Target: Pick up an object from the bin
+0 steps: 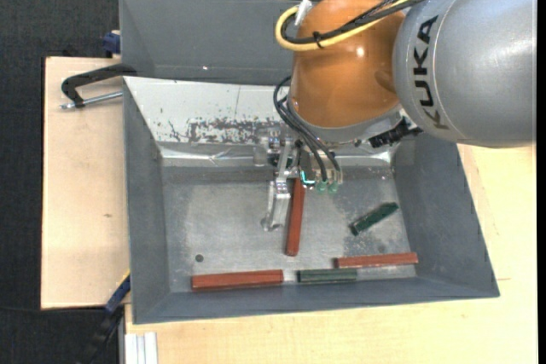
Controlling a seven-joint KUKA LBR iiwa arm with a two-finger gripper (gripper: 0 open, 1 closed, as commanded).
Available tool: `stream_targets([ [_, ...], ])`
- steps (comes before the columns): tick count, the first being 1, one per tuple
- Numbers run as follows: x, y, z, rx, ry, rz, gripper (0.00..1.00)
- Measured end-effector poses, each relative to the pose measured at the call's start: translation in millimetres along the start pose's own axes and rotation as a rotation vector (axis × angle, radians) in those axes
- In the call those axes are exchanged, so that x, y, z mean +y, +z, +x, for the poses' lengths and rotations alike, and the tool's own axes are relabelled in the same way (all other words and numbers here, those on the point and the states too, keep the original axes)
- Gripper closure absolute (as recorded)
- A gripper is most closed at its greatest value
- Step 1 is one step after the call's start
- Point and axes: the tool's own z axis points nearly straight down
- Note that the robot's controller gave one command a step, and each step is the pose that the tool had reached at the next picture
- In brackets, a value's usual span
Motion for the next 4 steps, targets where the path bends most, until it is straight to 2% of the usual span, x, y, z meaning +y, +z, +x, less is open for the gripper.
stream_targets([
  [1, -1, -4, -1.7, -0.008, 0.003, -0.001, 0.0],
  [2, -16, 33, -16.4, -0.011, -0.128, 0.0, 0.0],
  [3, -47, 112, -23.5, -0.012, -0.357, 0.001, 0.0],
  [4, -63, 146, -41.1, -0.011, -0.746, 0.002, 0.0],
])
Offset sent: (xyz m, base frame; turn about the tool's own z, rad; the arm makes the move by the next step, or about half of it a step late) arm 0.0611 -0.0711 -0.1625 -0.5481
